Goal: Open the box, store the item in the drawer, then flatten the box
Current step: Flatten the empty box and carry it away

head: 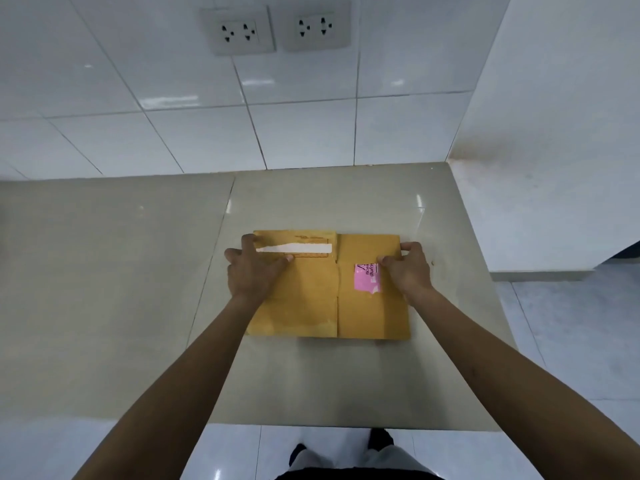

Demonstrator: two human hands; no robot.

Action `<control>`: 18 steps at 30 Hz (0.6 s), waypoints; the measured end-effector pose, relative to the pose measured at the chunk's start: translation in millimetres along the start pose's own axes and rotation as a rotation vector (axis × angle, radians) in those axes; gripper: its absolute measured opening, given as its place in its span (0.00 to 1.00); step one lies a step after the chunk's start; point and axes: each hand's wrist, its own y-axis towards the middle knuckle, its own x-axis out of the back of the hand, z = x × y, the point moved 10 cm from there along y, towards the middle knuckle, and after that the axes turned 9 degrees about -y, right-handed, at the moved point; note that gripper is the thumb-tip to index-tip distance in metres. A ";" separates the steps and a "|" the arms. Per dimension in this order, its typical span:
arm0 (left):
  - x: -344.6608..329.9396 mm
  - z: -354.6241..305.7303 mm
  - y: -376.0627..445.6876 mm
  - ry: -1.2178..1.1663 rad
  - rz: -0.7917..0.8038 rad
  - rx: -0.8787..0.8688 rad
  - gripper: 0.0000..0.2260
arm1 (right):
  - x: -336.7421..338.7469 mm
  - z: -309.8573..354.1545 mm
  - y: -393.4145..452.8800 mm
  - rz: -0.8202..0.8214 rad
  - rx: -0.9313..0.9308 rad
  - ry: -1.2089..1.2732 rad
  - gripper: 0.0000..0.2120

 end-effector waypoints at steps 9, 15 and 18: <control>2.8 -16.3 -27.2 -0.023 -0.075 -0.054 0.38 | 17.6 11.2 -6.0 -0.059 0.260 -0.192 0.26; -7.6 -18.5 -51.8 -0.030 -0.080 -0.037 0.34 | 38.6 -4.2 -17.1 -0.088 0.290 -0.228 0.26; -17.5 -21.5 -70.3 -0.058 -0.049 -0.040 0.29 | 56.3 -20.3 -26.5 -0.115 0.286 -0.235 0.26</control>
